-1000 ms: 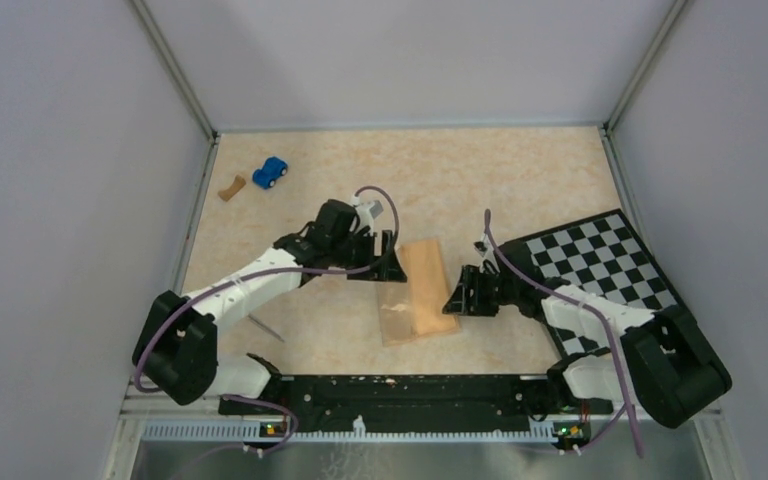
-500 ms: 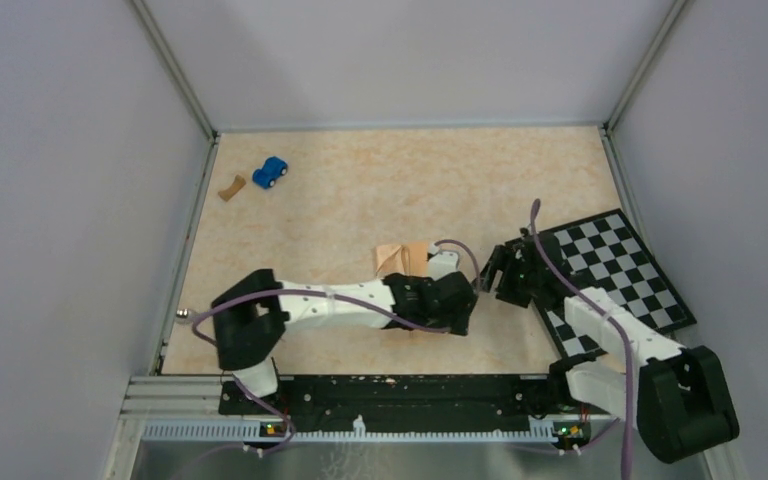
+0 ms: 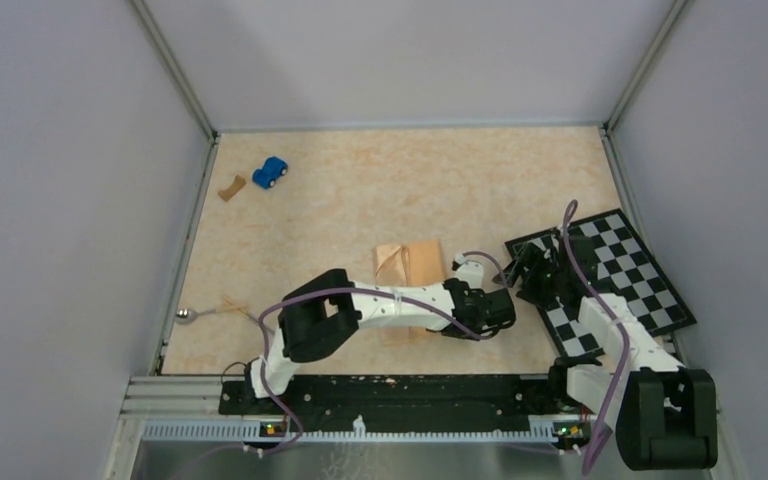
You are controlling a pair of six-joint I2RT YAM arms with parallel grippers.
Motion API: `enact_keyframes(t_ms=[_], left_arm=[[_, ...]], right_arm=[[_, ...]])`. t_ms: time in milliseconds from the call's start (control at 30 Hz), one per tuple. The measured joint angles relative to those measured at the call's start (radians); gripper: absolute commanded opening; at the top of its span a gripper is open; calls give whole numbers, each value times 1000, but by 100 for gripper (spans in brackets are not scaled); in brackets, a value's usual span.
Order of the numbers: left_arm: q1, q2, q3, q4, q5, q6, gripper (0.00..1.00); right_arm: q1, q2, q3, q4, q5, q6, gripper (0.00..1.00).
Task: Fold the napkin into a case and place the utensils inside
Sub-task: Pick up the 2/3-rectangle-folded napkin at the center of the board.
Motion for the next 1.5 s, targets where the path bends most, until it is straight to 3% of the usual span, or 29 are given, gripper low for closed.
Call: enact_keyframes(t_ms=[267, 333, 400, 733, 1167, 1500], left_arm=[[0, 15, 12, -10, -15, 6, 26], [0, 14, 8, -10, -20, 14, 11], [0, -1, -16, 9, -26, 29, 3], [11, -200, -196, 117, -10, 70, 0], [14, -237, -251, 158, 10, 72, 0], [14, -241, -254, 170, 16, 71, 0]], right_arm=[[-1, 3, -53, 61, -87, -24, 79], [-1, 18, -61, 86, -126, -26, 81], [-2, 58, -66, 136, -191, -28, 81], [64, 341, -71, 470, -432, 82, 82], [247, 549, -88, 883, -425, 349, 77], [280, 673, -62, 1041, -418, 423, 70]])
